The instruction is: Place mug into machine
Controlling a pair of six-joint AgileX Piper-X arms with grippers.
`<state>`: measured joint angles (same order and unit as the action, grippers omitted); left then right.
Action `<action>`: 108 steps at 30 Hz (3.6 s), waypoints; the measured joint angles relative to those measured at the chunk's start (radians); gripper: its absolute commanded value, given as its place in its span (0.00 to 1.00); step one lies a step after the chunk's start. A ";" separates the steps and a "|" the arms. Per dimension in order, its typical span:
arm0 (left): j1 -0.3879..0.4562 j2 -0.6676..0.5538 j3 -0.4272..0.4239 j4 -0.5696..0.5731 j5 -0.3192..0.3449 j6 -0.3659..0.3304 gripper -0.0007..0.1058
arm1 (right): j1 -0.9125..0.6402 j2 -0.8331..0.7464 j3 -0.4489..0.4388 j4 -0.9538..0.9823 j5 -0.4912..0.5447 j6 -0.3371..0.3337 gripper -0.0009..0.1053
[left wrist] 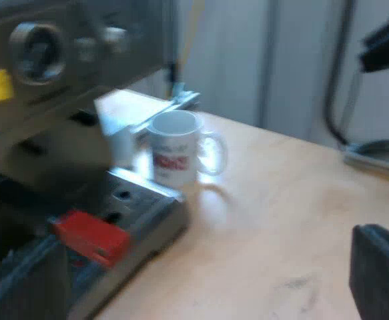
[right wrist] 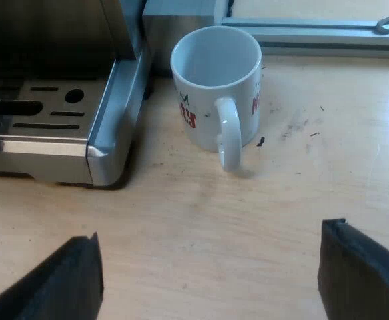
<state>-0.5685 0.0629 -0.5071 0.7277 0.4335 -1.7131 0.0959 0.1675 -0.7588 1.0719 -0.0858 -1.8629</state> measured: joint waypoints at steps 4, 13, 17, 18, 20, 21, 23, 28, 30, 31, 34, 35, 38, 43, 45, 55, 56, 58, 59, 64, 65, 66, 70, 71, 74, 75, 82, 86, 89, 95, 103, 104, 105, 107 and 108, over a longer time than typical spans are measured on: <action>-0.036 0.002 0.126 -0.096 0.006 0.000 0.80 | 0.000 0.002 0.033 -0.017 0.000 0.000 0.66; -0.036 0.004 0.276 -0.220 0.006 0.000 0.80 | 0.000 0.007 0.236 -0.239 0.000 0.000 0.66; -0.036 0.004 0.282 -0.237 0.006 0.000 0.80 | 0.000 0.010 0.366 -0.439 0.000 0.000 0.66; -0.036 0.004 0.284 -0.237 0.006 0.000 0.80 | 0.000 0.010 0.387 -0.472 0.000 0.000 0.66; -0.036 0.004 0.287 -0.240 0.006 0.000 0.80 | 0.000 0.016 0.473 -0.608 0.000 0.004 0.66; -0.036 0.004 0.288 -0.241 0.006 0.000 0.80 | 0.000 0.018 0.485 -0.630 0.000 0.005 0.66; -0.036 0.004 0.293 -0.242 0.006 0.000 0.80 | 0.000 0.039 0.546 -0.748 0.000 0.007 0.66; -0.036 0.004 0.293 -0.242 0.006 0.000 0.80 | 0.000 0.118 0.643 -0.921 0.000 0.007 0.66; -0.036 0.004 0.293 -0.242 0.006 0.000 0.80 | 0.000 0.211 0.663 -1.056 0.004 0.007 0.66; -0.036 0.004 0.293 -0.242 0.006 0.000 0.80 | 0.000 0.235 0.663 -1.088 0.009 0.007 0.66; -0.036 0.004 0.293 -0.242 0.006 0.000 0.80 | 0.000 0.338 0.663 -1.211 0.017 0.007 0.66; -0.036 0.004 0.293 -0.242 0.006 0.000 0.80 | 0.000 0.385 0.663 -1.260 0.017 0.007 0.66; -0.036 0.004 0.293 -0.242 0.006 0.000 0.80 | 0.000 0.516 0.663 -1.385 0.022 0.007 0.66; -0.036 0.004 0.293 -0.242 0.006 0.000 0.80 | 0.000 0.620 0.663 -1.474 0.017 0.008 0.66; -0.036 0.004 0.293 -0.242 0.006 0.000 0.80 | 0.000 0.793 0.660 -1.645 0.001 0.028 0.66; -0.036 0.004 0.293 -0.242 0.006 0.003 0.80 | 0.000 1.138 0.539 -1.820 -0.025 0.038 0.66; -0.036 0.004 0.293 -0.242 0.006 0.003 0.80 | 0.000 1.163 0.518 -1.825 -0.025 0.037 0.66; -0.036 0.004 0.293 -0.242 0.006 0.003 0.80 | 0.000 1.201 0.488 -1.831 -0.025 0.037 0.66; -0.036 0.004 0.293 -0.242 0.006 0.003 0.80 | 0.000 1.216 0.477 -1.832 -0.025 0.037 0.65; -0.036 0.004 0.293 -0.242 0.006 0.003 0.80 | 0.000 1.285 0.434 -1.832 -0.043 0.037 0.43; -0.036 0.004 0.293 -0.242 0.006 0.003 0.80 | 0.000 1.297 0.427 -1.832 -0.043 0.037 0.36; -0.036 0.004 0.293 -0.242 0.006 0.003 0.80 | 0.000 1.299 0.425 -1.832 -0.043 0.037 0.29; -0.036 0.004 0.293 -0.230 0.000 0.003 0.80 | 0.000 1.303 0.421 -1.832 -0.044 0.033 0.01; -0.036 0.004 0.293 -0.224 -0.020 0.003 0.80 | 0.000 1.303 0.421 -1.833 -0.048 0.039 0.01; -0.036 0.004 0.293 -0.217 -0.064 0.003 0.80 | 0.000 1.283 0.421 -1.810 -0.052 0.036 0.01; -0.036 0.004 0.293 -0.218 -0.070 0.003 0.80 | 0.000 1.268 0.421 -1.797 -0.052 0.036 0.01; -0.036 0.004 0.293 -0.216 -0.107 0.006 0.80 | 0.000 1.031 0.423 -1.526 -0.055 -0.033 0.01; -0.036 0.004 0.293 -0.216 -0.114 0.007 0.80 | 0.000 0.807 0.423 -1.340 -0.041 -0.041 0.01; -0.036 0.004 0.293 -0.216 -0.114 0.007 0.80 | 0.000 0.717 0.423 -1.250 -0.041 -0.041 0.01; -0.036 0.004 0.341 -0.224 -0.160 0.007 0.80 | 0.065 0.380 0.425 -0.901 -0.021 -0.055 0.01; -0.036 0.006 0.429 -0.393 -0.315 0.007 0.80 | 0.278 0.211 0.365 -0.655 0.037 -0.066 0.01; -0.036 0.006 0.442 -0.411 -0.318 0.007 0.80 | 0.278 0.211 0.365 -0.655 0.037 -0.066 0.01; -0.036 0.006 0.447 -0.422 -0.318 0.007 0.80 | 0.285 0.211 0.365 -0.653 0.041 -0.065 0.01; -0.036 0.006 0.455 -0.449 -0.317 0.007 0.80 | 0.411 0.217 0.356 -0.650 0.113 -0.023 0.01; -0.036 0.006 0.459 -0.462 -0.317 0.007 0.80 | 0.427 0.220 0.356 -0.647 0.119 -0.021 0.01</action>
<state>-0.6049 0.0693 -0.0484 0.2656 0.1160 -1.7061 0.5230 0.3875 -0.4032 0.4248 0.0336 -1.8840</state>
